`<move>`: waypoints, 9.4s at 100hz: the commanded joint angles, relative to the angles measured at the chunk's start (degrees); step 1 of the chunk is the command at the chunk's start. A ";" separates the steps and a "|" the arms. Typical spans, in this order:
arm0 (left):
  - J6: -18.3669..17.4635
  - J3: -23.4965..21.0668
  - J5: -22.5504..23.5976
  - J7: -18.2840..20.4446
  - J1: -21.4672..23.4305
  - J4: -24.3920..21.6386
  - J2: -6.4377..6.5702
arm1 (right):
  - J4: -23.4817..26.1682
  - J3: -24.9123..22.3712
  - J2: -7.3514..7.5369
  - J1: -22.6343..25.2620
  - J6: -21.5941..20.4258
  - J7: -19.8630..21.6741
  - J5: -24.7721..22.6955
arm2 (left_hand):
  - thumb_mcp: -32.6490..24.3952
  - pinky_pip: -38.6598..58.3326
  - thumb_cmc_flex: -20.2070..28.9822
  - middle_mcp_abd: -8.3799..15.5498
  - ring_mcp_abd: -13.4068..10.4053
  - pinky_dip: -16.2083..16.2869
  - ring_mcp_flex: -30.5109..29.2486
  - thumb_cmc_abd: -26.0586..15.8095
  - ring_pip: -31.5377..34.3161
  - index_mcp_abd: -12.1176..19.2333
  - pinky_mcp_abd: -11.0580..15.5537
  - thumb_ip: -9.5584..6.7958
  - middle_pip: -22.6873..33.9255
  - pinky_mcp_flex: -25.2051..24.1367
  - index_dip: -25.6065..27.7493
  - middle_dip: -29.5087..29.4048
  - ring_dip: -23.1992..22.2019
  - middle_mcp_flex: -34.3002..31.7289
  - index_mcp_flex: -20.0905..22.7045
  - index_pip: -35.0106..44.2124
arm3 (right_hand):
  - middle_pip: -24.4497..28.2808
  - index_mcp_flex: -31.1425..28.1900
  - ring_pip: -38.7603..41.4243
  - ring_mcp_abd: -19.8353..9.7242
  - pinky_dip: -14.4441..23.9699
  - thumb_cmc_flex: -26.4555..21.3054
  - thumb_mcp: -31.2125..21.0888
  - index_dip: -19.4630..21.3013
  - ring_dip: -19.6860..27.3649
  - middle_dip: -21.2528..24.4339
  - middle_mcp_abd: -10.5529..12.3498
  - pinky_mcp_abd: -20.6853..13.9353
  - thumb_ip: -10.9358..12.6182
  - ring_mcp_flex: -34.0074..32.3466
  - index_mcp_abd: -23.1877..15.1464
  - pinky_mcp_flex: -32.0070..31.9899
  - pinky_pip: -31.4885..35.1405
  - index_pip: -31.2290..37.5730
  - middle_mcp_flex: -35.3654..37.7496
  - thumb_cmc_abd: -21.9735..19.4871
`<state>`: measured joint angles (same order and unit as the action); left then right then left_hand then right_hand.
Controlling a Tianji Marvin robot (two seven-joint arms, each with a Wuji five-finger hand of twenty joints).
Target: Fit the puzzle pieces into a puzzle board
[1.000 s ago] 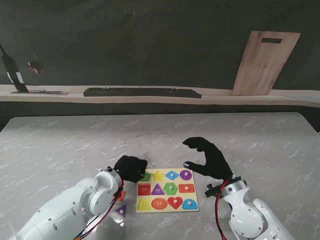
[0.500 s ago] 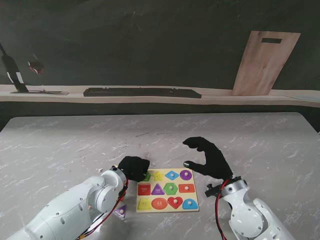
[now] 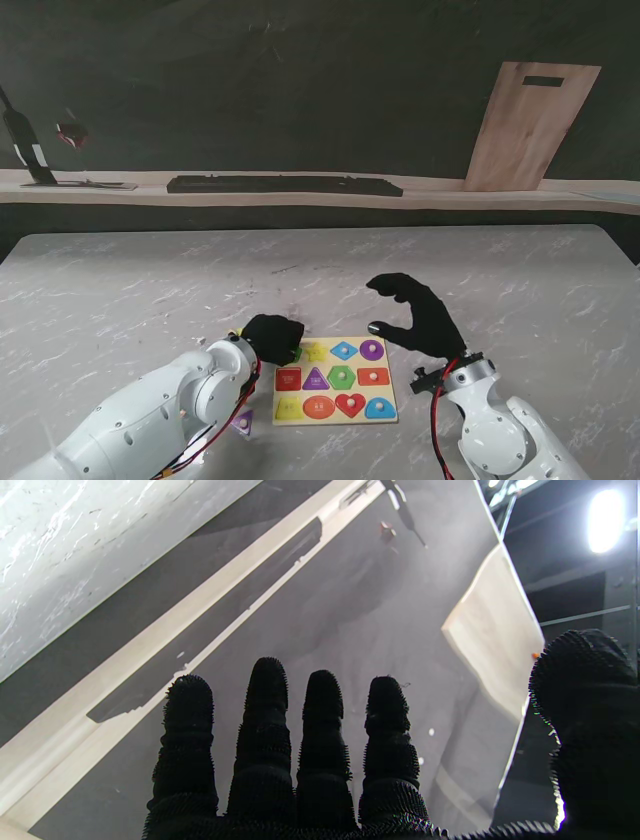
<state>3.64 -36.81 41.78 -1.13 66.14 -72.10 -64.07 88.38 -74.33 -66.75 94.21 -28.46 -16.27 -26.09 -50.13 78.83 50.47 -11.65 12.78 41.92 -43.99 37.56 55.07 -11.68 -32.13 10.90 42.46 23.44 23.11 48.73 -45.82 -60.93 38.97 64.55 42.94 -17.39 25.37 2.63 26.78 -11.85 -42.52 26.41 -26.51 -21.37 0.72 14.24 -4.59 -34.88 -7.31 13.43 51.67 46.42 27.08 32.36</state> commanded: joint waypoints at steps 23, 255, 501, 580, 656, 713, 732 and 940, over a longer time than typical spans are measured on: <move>1.20 0.38 2.78 5.00 0.60 -1.79 1.46 | 0.35 0.08 -0.30 0.50 -0.33 0.00 -0.04 | 6.54 -2.07 -0.24 0.41 -0.33 0.50 7.19 -2.55 -1.39 3.86 9.84 0.35 -0.07 -6.33 0.44 6.25 -3.01 10.10 -6.73 -7.19 | -0.90 -1.45 0.43 -0.56 1.17 1.97 0.87 0.63 -0.97 -0.11 0.90 0.39 0.03 -1.53 -1.83 -0.45 0.97 -0.67 1.90 -0.79; -2.11 -19.90 22.52 1.09 11.00 -5.86 4.92 | -0.25 -0.18 -0.36 0.29 -0.42 0.12 0.58 | 3.43 -4.46 -4.15 0.20 -1.13 -1.00 12.05 -10.21 -8.89 2.40 12.63 -5.60 -7.24 -9.58 2.82 -14.38 0.23 25.70 -9.93 -22.27 | -0.52 -3.64 1.10 -0.35 1.08 1.48 1.06 1.30 -1.50 -0.40 0.97 0.64 0.03 -2.75 -1.83 -0.20 0.95 -0.06 4.98 -0.88; -6.77 -15.82 16.80 -0.64 8.57 -7.19 3.78 | -0.15 -0.46 -0.37 0.50 -0.50 -0.15 0.24 | 0.93 3.12 3.34 -1.11 -1.53 0.67 -2.44 -0.90 0.14 2.09 9.17 1.06 -7.14 1.16 0.73 0.23 -1.13 1.13 -1.21 0.91 | -0.59 -3.57 1.00 -0.47 1.08 1.38 1.17 1.32 -1.49 -0.41 1.03 0.68 0.09 -2.64 -2.17 -0.36 0.81 -0.22 5.38 -0.93; -7.97 -0.23 2.89 -0.67 -2.60 -2.47 0.02 | -0.30 -0.45 -0.40 0.35 -0.52 -0.20 0.34 | -4.32 5.28 0.84 -1.71 -1.03 1.54 -4.86 1.93 2.52 1.64 7.75 -0.21 -4.61 4.33 1.07 1.60 -2.32 -0.51 0.47 1.43 | -0.63 -3.75 1.00 -0.45 1.12 1.43 1.16 1.39 -1.51 -0.40 0.89 0.66 0.10 -2.63 -2.22 -0.35 0.78 -0.20 5.31 -0.95; -0.48 9.15 -5.24 1.75 -8.57 2.72 -3.48 | -0.20 -0.45 -0.39 0.41 -0.55 -0.02 0.53 | -4.34 6.84 0.48 -2.84 -0.25 2.07 -6.47 2.71 4.43 -0.22 5.90 0.67 -2.68 6.72 1.30 1.36 -2.48 -1.23 1.32 1.27 | -0.67 -3.79 1.30 -0.01 1.15 1.47 1.08 1.44 -1.74 -0.38 0.63 0.63 0.10 -2.44 -2.33 -0.39 0.75 -0.24 5.25 -0.98; 4.17 12.05 -6.60 1.63 -10.51 5.56 -5.10 | -0.21 -0.52 -0.39 0.47 -0.62 -0.07 0.48 | -3.84 8.14 0.55 -3.57 0.37 2.38 -7.54 2.94 5.68 -1.43 5.00 1.52 -0.37 8.45 1.02 -0.05 -1.54 -1.28 1.69 1.46 | -0.68 -3.82 1.29 0.06 1.17 1.53 1.14 1.46 -1.75 -0.37 0.64 0.68 0.10 -2.40 -2.37 -0.44 0.72 -0.29 5.28 -0.94; 4.75 13.07 -6.10 1.25 -11.17 6.75 -5.43 | -0.23 -0.49 -0.37 0.42 -0.62 0.05 0.58 | -3.71 8.11 0.68 -3.75 0.49 2.36 -7.50 2.81 5.94 -1.59 4.91 1.59 0.03 8.42 1.13 -0.23 -1.34 -1.11 1.56 1.47 | -0.70 -3.83 1.30 0.12 1.18 1.54 1.11 1.48 -1.77 -0.36 0.62 0.66 0.10 -2.40 -2.42 -0.48 0.70 -0.29 5.26 -0.94; 1.94 11.02 -0.27 0.54 -8.80 3.67 -2.73 | -0.23 -0.45 -0.36 0.40 -0.77 0.22 0.75 | 14.31 2.68 -10.19 -2.34 0.04 3.72 2.07 -11.95 3.12 -1.85 8.92 -4.78 2.04 0.43 -1.08 -1.16 -3.52 19.82 -12.76 -30.87 | -0.17 -5.64 2.17 0.45 1.21 1.28 1.38 1.65 -2.28 -0.56 0.62 0.81 0.11 -3.46 -2.25 -0.27 0.71 0.14 7.72 -1.37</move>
<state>5.58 -25.11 41.17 0.13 56.75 -68.10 -66.79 87.92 -74.93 -66.84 94.23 -29.02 -16.01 -25.18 -37.02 81.63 40.97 -12.41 12.82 44.49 -42.81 26.89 58.39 -12.86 -32.12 8.29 45.08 24.30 23.27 48.01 -48.70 -42.32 27.97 35.28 42.99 -21.39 26.78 2.72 26.81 -11.85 -42.00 27.29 -28.34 -21.40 0.72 14.28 -4.59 -36.61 -7.89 13.42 51.70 46.40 33.71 31.83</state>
